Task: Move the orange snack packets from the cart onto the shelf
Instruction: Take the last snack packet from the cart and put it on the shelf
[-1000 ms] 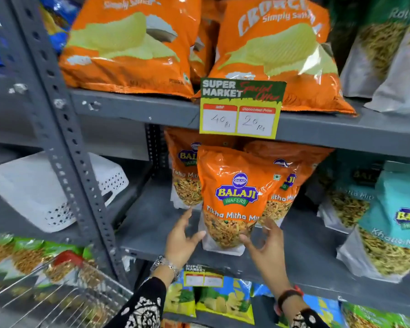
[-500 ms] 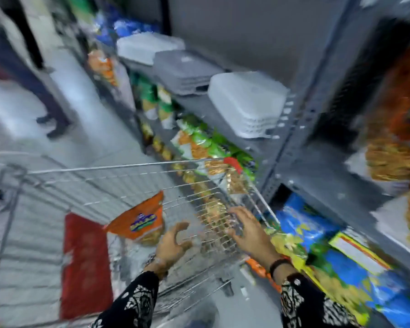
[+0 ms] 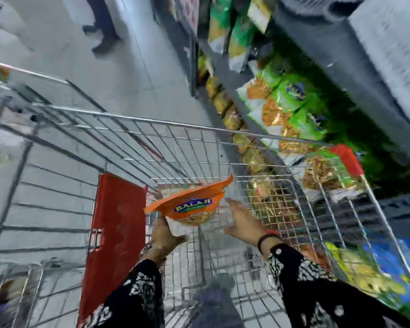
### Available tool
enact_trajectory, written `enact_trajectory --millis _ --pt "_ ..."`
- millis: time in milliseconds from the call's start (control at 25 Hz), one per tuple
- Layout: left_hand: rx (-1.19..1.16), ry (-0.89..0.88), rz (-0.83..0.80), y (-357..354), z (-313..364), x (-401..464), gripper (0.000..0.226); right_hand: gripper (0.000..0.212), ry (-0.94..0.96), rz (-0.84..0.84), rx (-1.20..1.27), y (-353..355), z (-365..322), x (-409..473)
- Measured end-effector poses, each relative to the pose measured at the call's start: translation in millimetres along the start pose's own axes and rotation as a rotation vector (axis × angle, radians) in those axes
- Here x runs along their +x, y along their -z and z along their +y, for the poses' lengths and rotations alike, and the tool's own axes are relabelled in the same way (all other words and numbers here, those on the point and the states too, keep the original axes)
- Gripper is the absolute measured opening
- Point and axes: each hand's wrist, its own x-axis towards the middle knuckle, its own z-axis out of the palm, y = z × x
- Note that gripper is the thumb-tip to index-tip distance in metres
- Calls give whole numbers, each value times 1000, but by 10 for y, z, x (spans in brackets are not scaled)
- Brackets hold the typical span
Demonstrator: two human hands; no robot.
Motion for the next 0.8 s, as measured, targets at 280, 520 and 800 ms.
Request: enact_trajectory --millis 280,520,800 --pt "-260 119 106 -318 -193 578 63 60 10 92 222 -288 40 724" --pt "-199 90 91 -267 -15 632 43 35 -33 187 286 -166 47 560" --pt "-287 -165 -171 -147 895 102 59 43 8 370 331 540 145 -560"
